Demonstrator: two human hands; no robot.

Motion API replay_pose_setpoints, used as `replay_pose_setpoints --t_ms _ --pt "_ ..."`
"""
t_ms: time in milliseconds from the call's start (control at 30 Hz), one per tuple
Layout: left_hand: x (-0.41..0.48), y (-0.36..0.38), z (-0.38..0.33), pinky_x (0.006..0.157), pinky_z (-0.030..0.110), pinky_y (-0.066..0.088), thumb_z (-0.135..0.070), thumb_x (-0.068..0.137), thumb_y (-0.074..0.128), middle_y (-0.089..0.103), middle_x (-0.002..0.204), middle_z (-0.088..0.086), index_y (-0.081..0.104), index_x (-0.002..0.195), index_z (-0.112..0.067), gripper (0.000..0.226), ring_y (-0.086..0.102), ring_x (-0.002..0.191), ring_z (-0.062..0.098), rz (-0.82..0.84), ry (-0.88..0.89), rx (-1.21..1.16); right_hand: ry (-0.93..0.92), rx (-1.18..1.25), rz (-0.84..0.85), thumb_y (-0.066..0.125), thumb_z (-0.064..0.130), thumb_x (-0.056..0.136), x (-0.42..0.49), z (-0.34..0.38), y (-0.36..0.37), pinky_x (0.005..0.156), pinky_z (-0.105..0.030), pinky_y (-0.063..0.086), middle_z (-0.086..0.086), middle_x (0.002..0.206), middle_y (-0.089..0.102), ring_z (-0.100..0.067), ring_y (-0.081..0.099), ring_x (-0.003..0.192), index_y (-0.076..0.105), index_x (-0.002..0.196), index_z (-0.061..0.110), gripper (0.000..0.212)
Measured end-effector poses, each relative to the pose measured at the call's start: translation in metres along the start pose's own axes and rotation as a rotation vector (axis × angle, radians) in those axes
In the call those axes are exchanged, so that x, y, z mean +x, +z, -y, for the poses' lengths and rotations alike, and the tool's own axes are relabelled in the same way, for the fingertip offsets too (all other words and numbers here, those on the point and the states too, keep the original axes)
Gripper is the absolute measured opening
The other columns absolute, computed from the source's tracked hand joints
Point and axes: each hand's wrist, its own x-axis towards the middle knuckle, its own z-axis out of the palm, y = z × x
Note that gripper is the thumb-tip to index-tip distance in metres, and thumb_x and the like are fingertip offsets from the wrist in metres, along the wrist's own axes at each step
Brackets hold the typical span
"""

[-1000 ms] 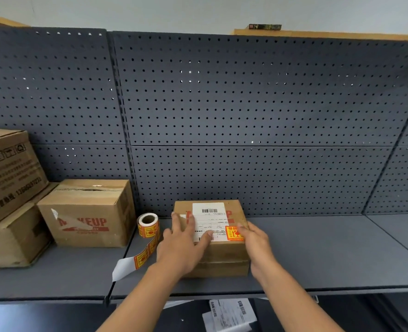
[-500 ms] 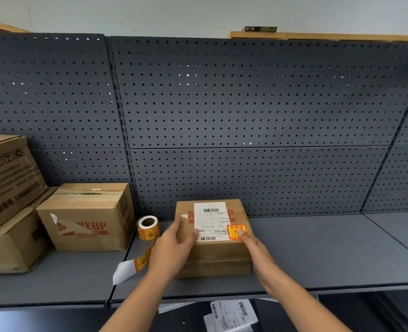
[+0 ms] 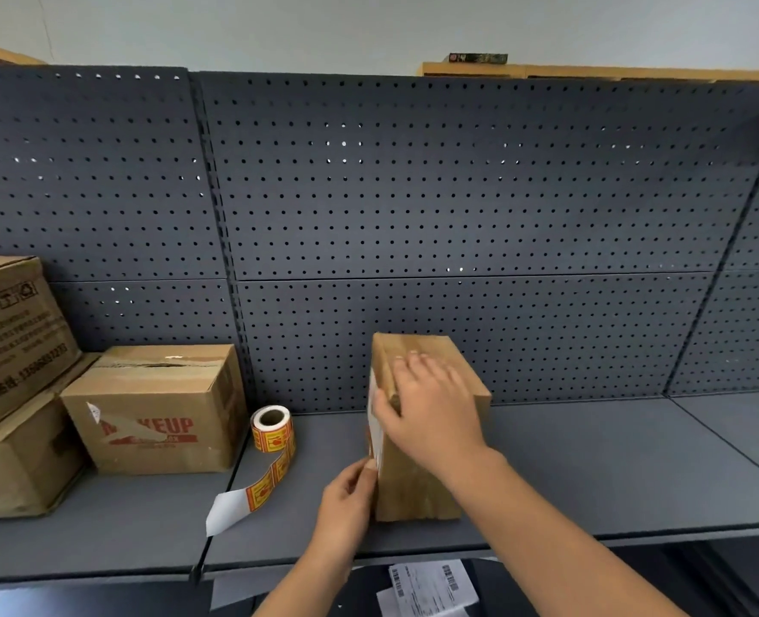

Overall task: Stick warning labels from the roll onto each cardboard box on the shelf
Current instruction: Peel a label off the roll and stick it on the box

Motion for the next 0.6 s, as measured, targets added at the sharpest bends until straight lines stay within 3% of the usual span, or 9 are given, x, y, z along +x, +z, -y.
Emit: replay_pose_setpoints --t_ms 100,233,367,500,600 --pt "0.000 -0.002 0.000 0.073 0.008 0.050 -0.016 0.108 0.053 0.077 0.105 -0.006 0.072 0.106 -0.027 0.023 0.068 0.099 0.002 -0.086 0.067 0.083 -0.033 -0.073 0.046 0.038 0.052 0.095 -0.002 0.018 0.018 0.114 -0.047 0.042 -0.016 0.142 0.063 -0.031 0.057 0.132 0.064 0.136 0.008 0.066" --pt "0.009 -0.009 -0.004 0.089 0.034 0.058 -0.009 0.106 0.054 0.079 0.104 0.002 0.074 0.113 -0.019 0.023 0.071 0.106 0.023 -0.044 0.133 0.035 -0.018 -0.026 -0.023 0.041 0.053 0.097 -0.009 0.024 0.024 0.117 -0.046 0.041 -0.017 0.144 0.061 -0.030 0.056 0.135 0.064 0.138 0.006 0.066" --pt "0.009 -0.013 -0.024 0.100 0.030 0.056 0.011 0.098 0.054 0.075 0.120 0.001 0.069 0.124 -0.017 0.042 0.068 0.117 0.014 -0.032 0.226 0.096 -0.014 0.249 -0.106 0.036 0.062 0.101 -0.010 0.015 0.007 0.122 -0.040 0.034 -0.003 0.147 0.060 -0.021 0.046 0.143 0.062 0.139 0.014 0.066" --pt "0.000 -0.009 -0.062 0.106 0.031 0.051 -0.003 0.103 0.052 0.070 0.126 -0.011 0.066 0.124 -0.033 0.040 0.063 0.120 0.004 -0.111 0.331 0.059 0.113 0.502 -0.365 0.042 0.051 0.104 -0.016 -0.015 -0.005 0.115 -0.038 0.040 0.006 0.132 0.062 -0.014 0.046 0.135 0.065 0.130 0.017 0.048" --pt "-0.013 -0.001 -0.091 0.086 0.008 0.049 -0.016 0.107 0.051 0.068 0.120 -0.020 0.062 0.121 -0.037 0.028 0.062 0.107 -0.016 -0.077 0.423 0.086 0.274 0.581 -0.400 0.036 0.053 0.106 -0.025 -0.044 -0.001 0.110 -0.038 0.043 0.005 0.135 0.054 -0.012 0.044 0.132 0.055 0.138 0.016 0.053"
